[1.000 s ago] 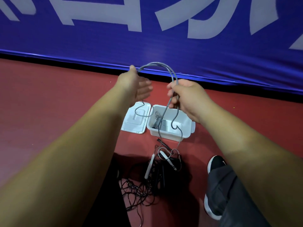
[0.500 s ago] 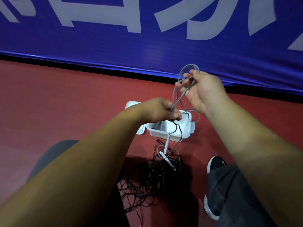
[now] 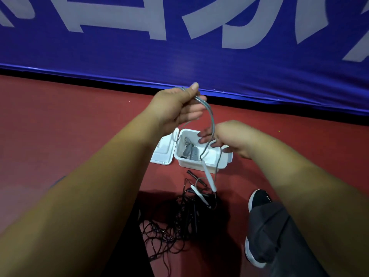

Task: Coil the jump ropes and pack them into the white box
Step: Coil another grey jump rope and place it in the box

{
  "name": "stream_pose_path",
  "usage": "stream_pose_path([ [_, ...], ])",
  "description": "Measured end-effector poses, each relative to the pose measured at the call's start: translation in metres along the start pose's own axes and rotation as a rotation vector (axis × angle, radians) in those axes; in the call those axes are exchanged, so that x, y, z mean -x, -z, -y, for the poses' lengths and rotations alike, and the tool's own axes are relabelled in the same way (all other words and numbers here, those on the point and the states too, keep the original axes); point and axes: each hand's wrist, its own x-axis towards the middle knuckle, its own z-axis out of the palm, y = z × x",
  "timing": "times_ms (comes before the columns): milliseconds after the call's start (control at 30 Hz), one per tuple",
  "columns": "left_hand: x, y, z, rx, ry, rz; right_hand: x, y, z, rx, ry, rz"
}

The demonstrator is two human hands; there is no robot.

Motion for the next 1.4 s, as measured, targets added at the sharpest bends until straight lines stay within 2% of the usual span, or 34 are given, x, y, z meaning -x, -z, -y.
stream_pose_path([
  [67,-0.004,0.006,-0.003,0.093,-0.011,-0.073,0.006,-0.002,0.001,0.013,0.022,0.094],
  [133,-0.007,0.014,-0.005,0.171,-0.019,-0.138,0.007,-0.004,0.001,-0.02,0.082,0.119],
  [333,-0.014,0.031,-0.009,0.308,-0.03,-0.23,0.001,-0.01,0.006,-0.291,0.209,0.022],
  [467,-0.017,0.033,-0.003,0.062,0.134,-0.109,0.0,-0.007,0.014,-0.514,0.263,-0.018],
  [567,-0.012,0.027,0.01,-0.281,0.25,0.114,0.002,0.0,0.021,-0.655,0.277,-0.043],
  [633,-0.004,0.021,0.018,-0.497,0.25,0.239,0.002,0.006,0.023,-0.729,0.274,-0.062],
  [733,0.004,0.018,0.024,-0.673,0.196,0.352,0.003,0.014,0.023,-0.721,0.241,-0.12],
  [967,0.009,0.014,0.028,-0.907,0.103,0.404,0.0,0.022,0.011,-0.656,0.16,-0.183],
  [1167,0.008,0.011,0.039,-1.139,0.144,0.443,-0.007,0.03,0.008,-0.717,0.1,-0.143],
  [1300,0.012,0.01,0.039,-1.094,0.16,0.465,-0.013,0.033,0.006,-0.867,0.035,-0.134],
  [1400,0.014,0.01,0.034,-1.0,0.111,0.419,-0.017,0.034,0.004,-1.042,-0.005,-0.151],
])
